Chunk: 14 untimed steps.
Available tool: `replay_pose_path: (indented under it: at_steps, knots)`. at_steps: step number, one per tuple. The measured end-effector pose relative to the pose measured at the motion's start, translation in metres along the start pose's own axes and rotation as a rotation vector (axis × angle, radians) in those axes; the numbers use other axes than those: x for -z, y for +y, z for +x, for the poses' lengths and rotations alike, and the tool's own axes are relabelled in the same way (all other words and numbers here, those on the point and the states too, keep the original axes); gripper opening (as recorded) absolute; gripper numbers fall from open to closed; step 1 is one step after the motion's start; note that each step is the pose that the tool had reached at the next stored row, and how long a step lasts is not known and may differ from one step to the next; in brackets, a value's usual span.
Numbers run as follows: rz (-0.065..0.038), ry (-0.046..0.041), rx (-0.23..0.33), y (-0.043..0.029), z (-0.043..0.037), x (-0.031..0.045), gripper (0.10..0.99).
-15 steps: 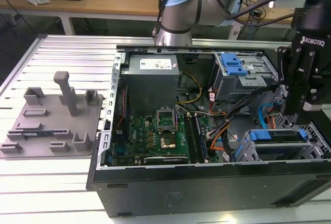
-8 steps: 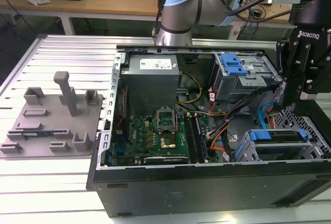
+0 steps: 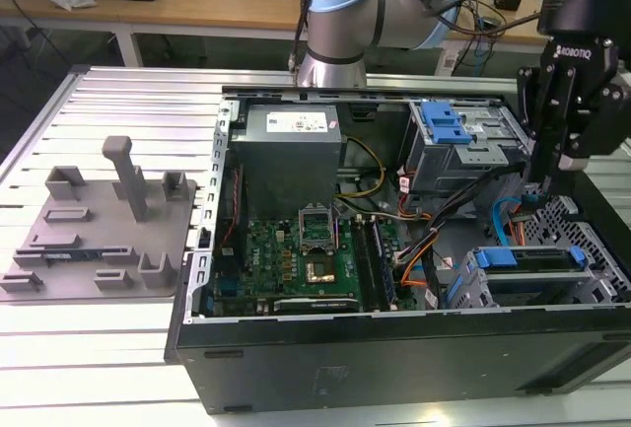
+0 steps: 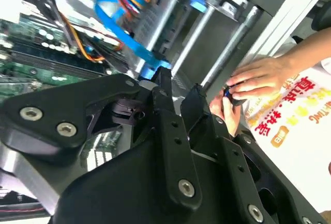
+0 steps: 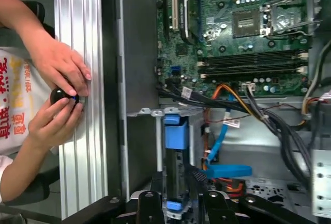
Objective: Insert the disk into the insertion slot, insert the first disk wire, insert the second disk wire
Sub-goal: 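Insert the first disk wire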
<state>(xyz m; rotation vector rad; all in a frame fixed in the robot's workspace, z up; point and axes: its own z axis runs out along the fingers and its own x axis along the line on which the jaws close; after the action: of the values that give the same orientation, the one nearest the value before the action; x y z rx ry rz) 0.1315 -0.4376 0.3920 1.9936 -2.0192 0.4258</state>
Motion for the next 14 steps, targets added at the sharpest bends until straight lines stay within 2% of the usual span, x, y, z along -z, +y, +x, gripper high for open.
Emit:
replay_pose_path:
  at_steps: [1, 3, 4, 5, 6, 11, 14]
  knots:
    - [0.0, 0.0002, 0.0, -0.0028, -0.004, 0.0, 0.349]
    - [0.0, -0.0003, 0.0, -0.013, -0.0082, -0.0018, 0.349]
    - [0.0, -0.0011, 0.0, -0.0204, -0.0097, -0.0029, 0.349]
    - [0.0, -0.0019, 0.0, -0.0316, -0.0113, -0.0048, 0.349]
    - [0.0, -0.0022, 0.0, -0.0361, -0.0135, -0.0083, 0.349]
    - [-0.002, -0.0018, -0.004, -0.0359, -0.0188, -0.0156, 0.349]
    - [-0.007, -0.002, -0.016, -0.0345, -0.0255, -0.0212, 0.349]
